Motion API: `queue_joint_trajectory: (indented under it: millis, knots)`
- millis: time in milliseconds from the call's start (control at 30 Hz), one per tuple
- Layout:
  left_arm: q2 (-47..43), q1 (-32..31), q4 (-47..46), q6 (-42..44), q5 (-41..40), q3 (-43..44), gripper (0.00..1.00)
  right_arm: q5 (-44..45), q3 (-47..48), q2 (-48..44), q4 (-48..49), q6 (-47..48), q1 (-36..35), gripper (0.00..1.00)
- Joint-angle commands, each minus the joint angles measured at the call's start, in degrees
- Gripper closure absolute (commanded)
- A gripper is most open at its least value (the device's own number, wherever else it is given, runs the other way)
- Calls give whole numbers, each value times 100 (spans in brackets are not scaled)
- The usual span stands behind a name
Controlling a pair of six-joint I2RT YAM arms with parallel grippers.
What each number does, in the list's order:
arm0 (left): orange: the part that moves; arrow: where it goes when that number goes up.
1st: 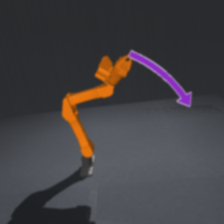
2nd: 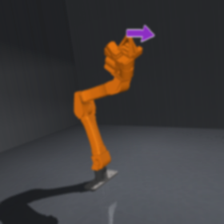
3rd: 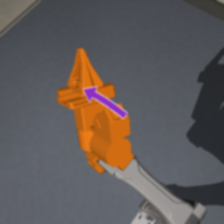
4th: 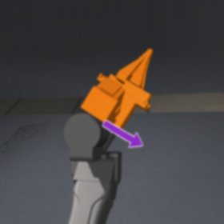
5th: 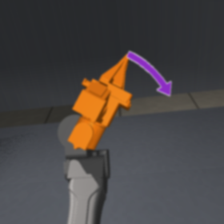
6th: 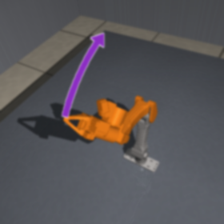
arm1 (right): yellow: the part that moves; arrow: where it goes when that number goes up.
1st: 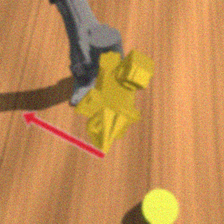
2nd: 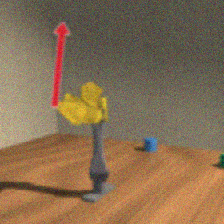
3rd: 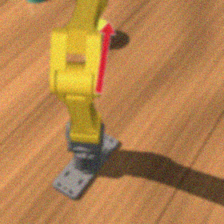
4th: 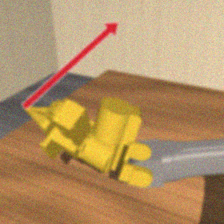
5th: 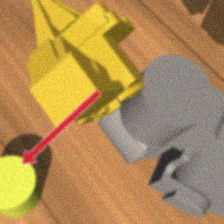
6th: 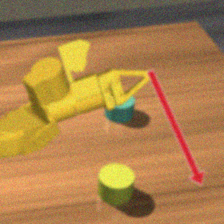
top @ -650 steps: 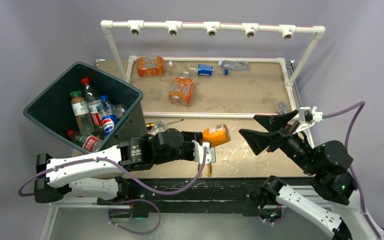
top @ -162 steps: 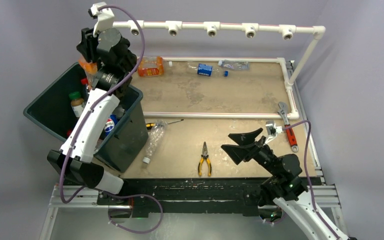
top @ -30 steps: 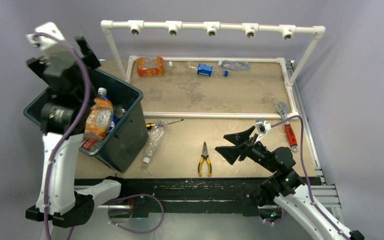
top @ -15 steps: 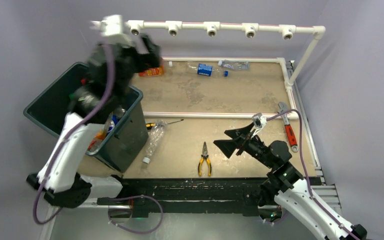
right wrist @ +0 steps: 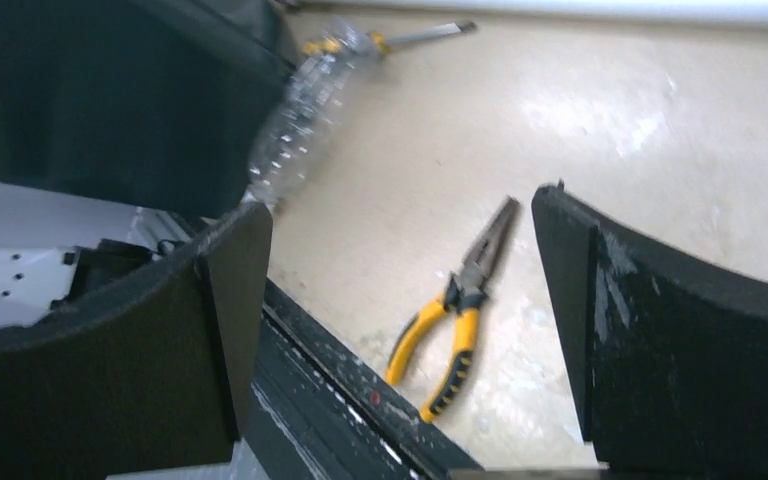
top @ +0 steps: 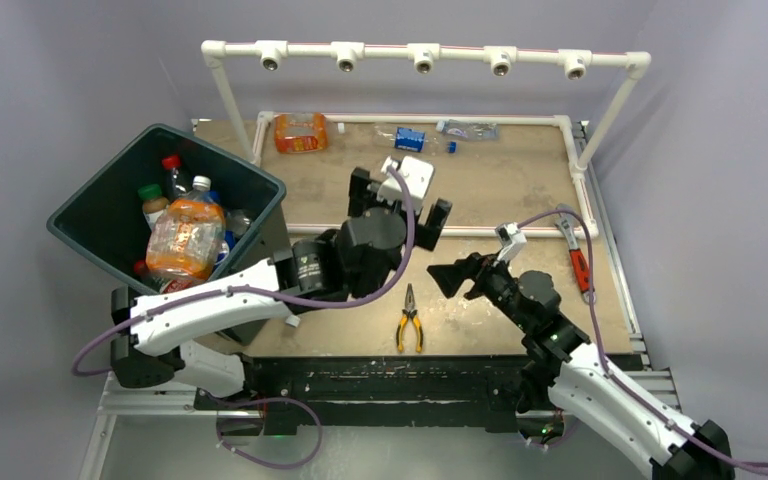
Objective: Put the plastic bottles in the bin
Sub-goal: Pick up the plastic bottle from the corner of the board.
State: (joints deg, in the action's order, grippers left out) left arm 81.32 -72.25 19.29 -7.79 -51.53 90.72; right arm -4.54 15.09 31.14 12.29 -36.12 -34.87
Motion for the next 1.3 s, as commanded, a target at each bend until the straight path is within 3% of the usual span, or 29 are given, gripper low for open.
queue_joint_trajectory:
  millis: [0, 233, 533, 700, 867, 1267]
  knots:
    - [-754, -133, -596, -419, -590, -1313, 1, 1400, 20, 643, 374, -487, -11, 1]
    - [-1341, -139, -869, -1009, -229, -2572, 1, 2369, 688, 2742, 1781, -917, 339, 1]
    - [-1745, -133, -1106, -1478, -196, -3479, 1, 2207, 2203, 5535, 3268, -1875, 1766, 1]
    - [-2072, -132, -1312, -1558, -243, -3812, 1, 1789, 3623, 7187, 3197, -2541, 2181, 5]
    - [-2323, -132, -1457, -1707, -347, -4144, 1, 1738, 4720, 8280, 3196, -2763, 2239, 7]
    - [-2259, -132, -1833, -1695, -567, -4536, 1, 2077, 6598, 10170, 2915, -3692, 2337, 12]
